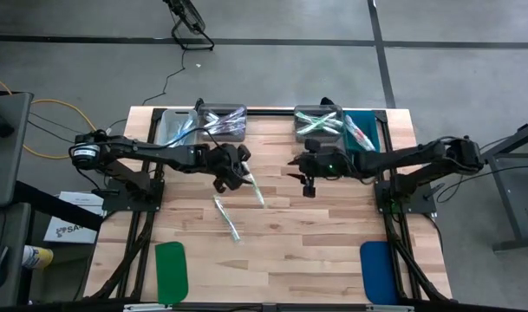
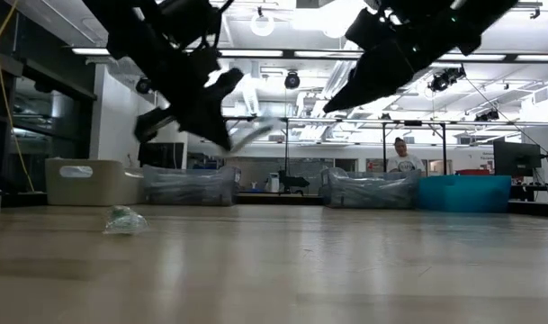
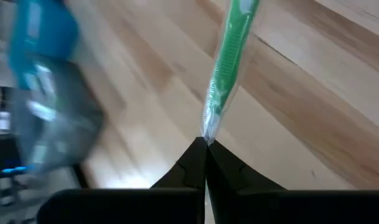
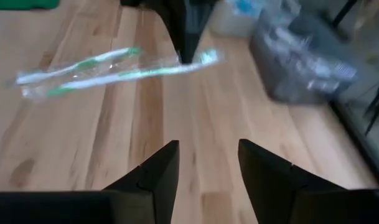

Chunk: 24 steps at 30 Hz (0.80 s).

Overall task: Pick & Place Toothbrushes
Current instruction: Put the green toothbrush into the right black bin

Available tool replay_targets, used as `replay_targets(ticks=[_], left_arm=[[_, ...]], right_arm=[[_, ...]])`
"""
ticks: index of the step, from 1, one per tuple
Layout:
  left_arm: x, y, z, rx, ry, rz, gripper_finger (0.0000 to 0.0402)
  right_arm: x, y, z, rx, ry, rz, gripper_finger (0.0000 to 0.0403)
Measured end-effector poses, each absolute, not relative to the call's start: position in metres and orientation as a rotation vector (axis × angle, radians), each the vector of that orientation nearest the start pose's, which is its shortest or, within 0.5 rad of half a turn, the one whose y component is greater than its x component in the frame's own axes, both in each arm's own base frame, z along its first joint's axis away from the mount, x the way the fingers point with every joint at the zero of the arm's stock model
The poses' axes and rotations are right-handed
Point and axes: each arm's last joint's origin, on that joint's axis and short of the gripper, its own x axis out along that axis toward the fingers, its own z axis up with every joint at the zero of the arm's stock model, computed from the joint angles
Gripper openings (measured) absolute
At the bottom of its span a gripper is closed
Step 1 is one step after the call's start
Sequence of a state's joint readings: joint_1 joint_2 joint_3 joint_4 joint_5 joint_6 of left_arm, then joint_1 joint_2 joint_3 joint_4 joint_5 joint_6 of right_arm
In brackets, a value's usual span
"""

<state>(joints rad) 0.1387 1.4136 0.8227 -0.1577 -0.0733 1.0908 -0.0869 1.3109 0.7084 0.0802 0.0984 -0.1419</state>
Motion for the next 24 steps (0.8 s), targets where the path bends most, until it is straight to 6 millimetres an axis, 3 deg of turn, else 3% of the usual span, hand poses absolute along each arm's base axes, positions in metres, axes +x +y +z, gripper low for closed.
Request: replay_targets(ticks=[8,12,24], left_arm=[[0.299,0.042,0.233,1.013,0.503,-0.123,0.0000],[0.302,0.042,0.241,1.007,0.418,-0.089,0.0000],[0.305,0.042,0.250,0.960,0.330,-0.031,0.0000]], right_arm=[[0.263,-0.007,0.201,-0.371,0.454,-0.059,0.0143],[0.262,-0.005,0.199,-0.458,0.397,-0.049,0.0148],[0.266,0.006,0.212,-0.593,0.219,0.035,0.0232]])
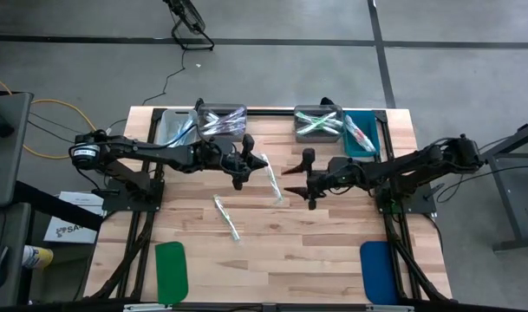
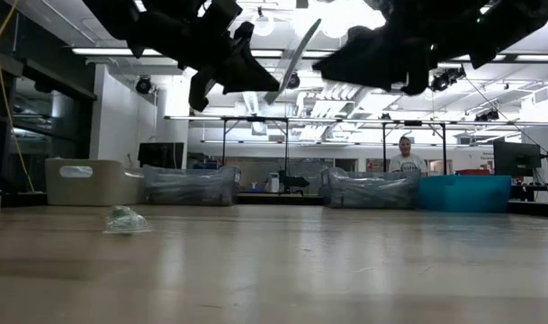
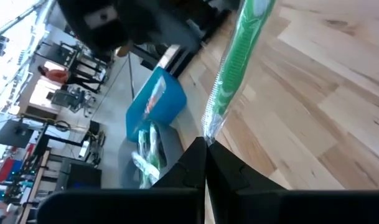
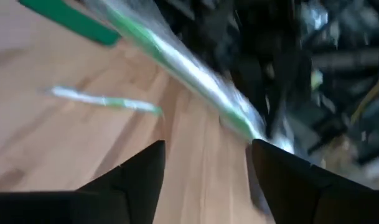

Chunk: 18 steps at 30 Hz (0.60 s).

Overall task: Pick & Place Toothbrushes
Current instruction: Put the green toothbrush into the right black bin

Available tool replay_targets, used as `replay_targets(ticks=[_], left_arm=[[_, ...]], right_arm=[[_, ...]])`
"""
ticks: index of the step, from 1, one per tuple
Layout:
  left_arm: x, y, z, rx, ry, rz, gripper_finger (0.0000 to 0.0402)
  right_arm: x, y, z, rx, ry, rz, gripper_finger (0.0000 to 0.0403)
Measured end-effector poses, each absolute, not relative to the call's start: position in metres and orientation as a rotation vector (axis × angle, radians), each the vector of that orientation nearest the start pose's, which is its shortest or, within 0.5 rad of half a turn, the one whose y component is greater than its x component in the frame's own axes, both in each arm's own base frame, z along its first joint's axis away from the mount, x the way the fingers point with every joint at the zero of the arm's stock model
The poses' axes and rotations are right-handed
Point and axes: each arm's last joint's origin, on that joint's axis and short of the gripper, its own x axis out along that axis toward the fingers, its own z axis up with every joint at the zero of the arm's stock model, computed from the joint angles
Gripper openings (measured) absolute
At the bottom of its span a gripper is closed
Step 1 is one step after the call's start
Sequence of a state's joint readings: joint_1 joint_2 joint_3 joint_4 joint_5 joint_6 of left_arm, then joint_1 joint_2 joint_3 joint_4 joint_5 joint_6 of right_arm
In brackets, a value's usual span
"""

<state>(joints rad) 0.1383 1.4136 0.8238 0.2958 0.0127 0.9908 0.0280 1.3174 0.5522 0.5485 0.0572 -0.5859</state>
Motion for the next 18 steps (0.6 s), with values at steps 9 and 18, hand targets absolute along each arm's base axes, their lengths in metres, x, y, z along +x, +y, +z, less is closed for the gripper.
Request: replay_targets(ticks=[9,18], left_arm=[[0.311,0.041,0.255,0.919,0.209,-0.021,0.0000],[0.317,0.041,0.258,0.894,0.134,0.003,0.0000]], right_arm=[[0.273,0.016,0.226,-0.681,0.002,0.044,0.0215],[0.277,0.019,0.232,-0.710,-0.100,0.089,0.0170]])
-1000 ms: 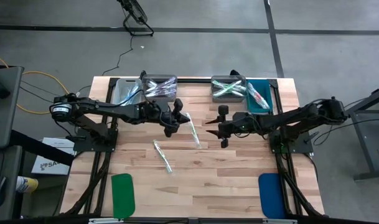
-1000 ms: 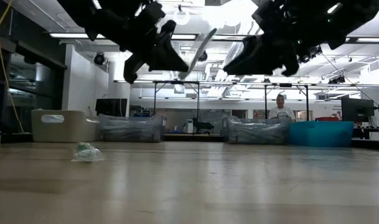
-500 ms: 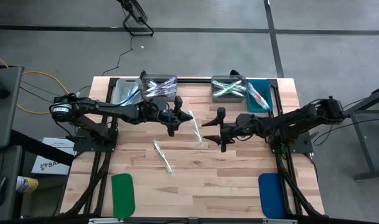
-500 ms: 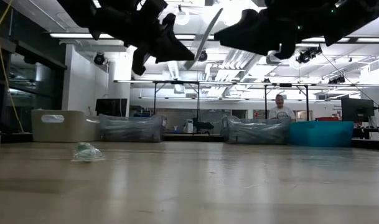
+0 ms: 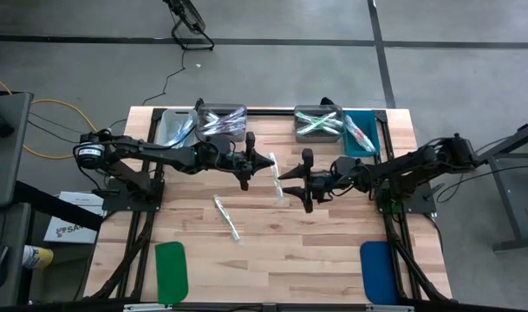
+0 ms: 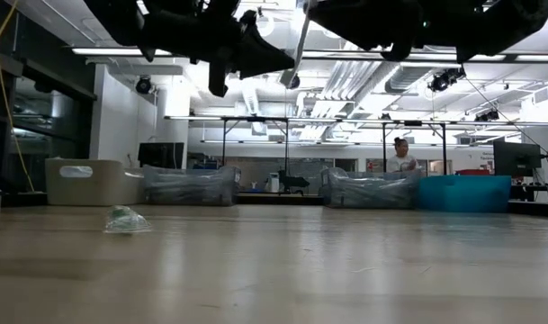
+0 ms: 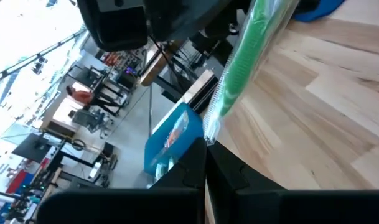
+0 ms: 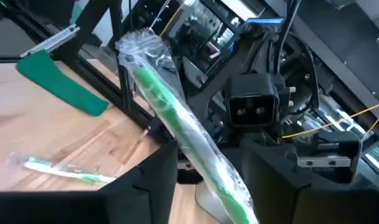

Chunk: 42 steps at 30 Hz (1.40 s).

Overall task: Pick & Place Toothbrushes
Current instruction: Put the green toothbrush into the right black bin

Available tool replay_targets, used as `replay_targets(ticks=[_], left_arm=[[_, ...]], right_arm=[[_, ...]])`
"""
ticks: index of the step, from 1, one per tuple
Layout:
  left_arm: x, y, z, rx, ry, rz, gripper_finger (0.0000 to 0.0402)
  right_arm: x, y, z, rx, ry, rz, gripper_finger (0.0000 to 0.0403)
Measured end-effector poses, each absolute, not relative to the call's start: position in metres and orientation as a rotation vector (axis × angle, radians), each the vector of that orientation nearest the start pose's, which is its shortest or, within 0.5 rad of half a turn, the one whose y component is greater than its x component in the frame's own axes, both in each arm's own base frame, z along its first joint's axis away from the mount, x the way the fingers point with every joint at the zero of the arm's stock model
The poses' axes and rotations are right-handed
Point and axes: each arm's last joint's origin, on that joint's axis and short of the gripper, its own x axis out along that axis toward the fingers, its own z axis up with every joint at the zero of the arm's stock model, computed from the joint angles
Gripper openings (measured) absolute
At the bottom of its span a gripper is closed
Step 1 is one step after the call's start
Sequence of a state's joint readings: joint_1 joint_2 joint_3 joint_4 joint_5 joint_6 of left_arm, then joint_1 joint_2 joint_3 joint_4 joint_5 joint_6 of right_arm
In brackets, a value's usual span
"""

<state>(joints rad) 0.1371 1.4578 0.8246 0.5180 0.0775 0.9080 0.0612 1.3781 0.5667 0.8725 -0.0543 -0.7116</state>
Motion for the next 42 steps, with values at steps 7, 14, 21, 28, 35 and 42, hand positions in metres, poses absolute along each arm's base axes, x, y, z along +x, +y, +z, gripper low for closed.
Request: replay_targets(ticks=[7,14,21,28,35,42], left_arm=[[0.317,0.041,0.259,0.890,0.123,0.008,0.0000],[0.317,0.041,0.258,0.873,0.128,0.002,0.0000],[0.316,0.041,0.258,0.932,0.132,0.002,0.0042],[0.316,0.043,0.258,0.950,0.165,0.059,0.0151],[0.307,0.047,0.260,0.955,0.310,0.168,0.0205],[0.280,0.045,0.270,0.891,0.459,0.166,0.0201]], right_arm=[[0.280,0.019,0.231,-0.737,-0.132,0.105,0.0118],[0.280,0.019,0.233,-0.734,-0.151,0.099,0.0041],[0.280,0.018,0.233,-0.623,-0.132,0.077,0.0003],[0.280,0.015,0.232,-0.565,-0.092,-0.012,0.0003],[0.270,0.003,0.239,-0.506,0.028,-0.240,0.0003],[0.253,-0.027,0.260,-0.523,0.373,-0.382,0.0002]])
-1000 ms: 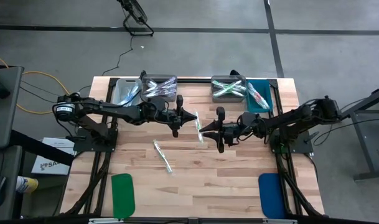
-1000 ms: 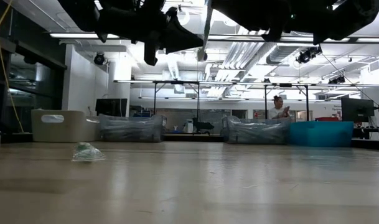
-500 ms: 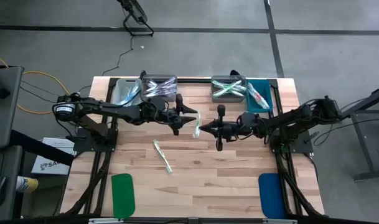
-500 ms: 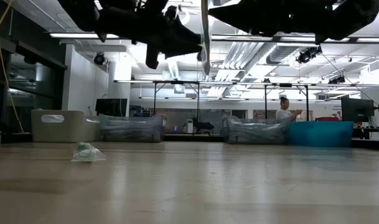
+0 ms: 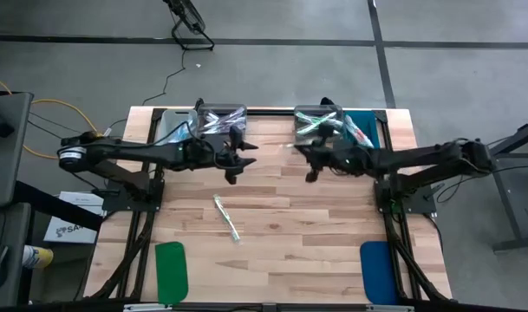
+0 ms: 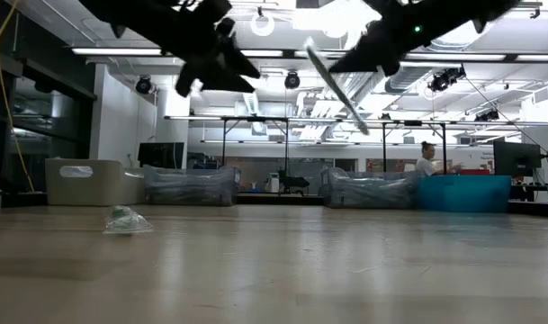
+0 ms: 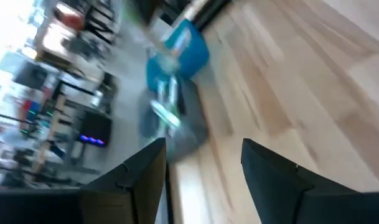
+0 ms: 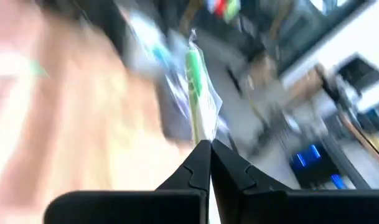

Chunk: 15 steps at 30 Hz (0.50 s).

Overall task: Pick & Place Toothbrushes
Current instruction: Put the green toothbrush into the right black bin

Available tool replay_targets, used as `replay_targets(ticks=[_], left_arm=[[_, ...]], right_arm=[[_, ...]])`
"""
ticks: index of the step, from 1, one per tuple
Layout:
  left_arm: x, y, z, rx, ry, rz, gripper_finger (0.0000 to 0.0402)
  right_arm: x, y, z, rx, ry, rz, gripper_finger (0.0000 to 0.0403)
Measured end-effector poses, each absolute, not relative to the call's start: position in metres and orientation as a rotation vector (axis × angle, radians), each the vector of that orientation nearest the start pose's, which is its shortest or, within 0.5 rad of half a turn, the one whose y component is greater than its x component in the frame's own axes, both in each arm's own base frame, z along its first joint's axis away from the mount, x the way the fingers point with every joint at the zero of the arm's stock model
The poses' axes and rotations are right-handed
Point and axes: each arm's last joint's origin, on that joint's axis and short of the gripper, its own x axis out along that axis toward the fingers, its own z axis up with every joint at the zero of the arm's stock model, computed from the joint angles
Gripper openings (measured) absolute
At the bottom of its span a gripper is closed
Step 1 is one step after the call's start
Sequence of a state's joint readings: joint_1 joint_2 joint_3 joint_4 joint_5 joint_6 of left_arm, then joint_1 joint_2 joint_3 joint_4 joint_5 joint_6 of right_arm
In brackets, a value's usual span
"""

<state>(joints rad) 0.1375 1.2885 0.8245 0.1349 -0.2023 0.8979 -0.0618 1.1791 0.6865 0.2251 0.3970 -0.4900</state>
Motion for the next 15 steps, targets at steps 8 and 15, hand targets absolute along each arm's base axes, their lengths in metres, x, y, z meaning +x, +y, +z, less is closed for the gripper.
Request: replay_targets(ticks=[8,15], left_arm=[[0.254,0.041,0.274,0.789,0.581,0.140,0.0177],[0.253,0.041,0.270,0.749,0.616,0.133,0.0163]], right_arm=[[0.241,-0.081,0.264,-0.718,0.800,-0.452,0.0003],[0.236,-0.131,0.237,-0.758,1.006,-0.439,0.0003]])
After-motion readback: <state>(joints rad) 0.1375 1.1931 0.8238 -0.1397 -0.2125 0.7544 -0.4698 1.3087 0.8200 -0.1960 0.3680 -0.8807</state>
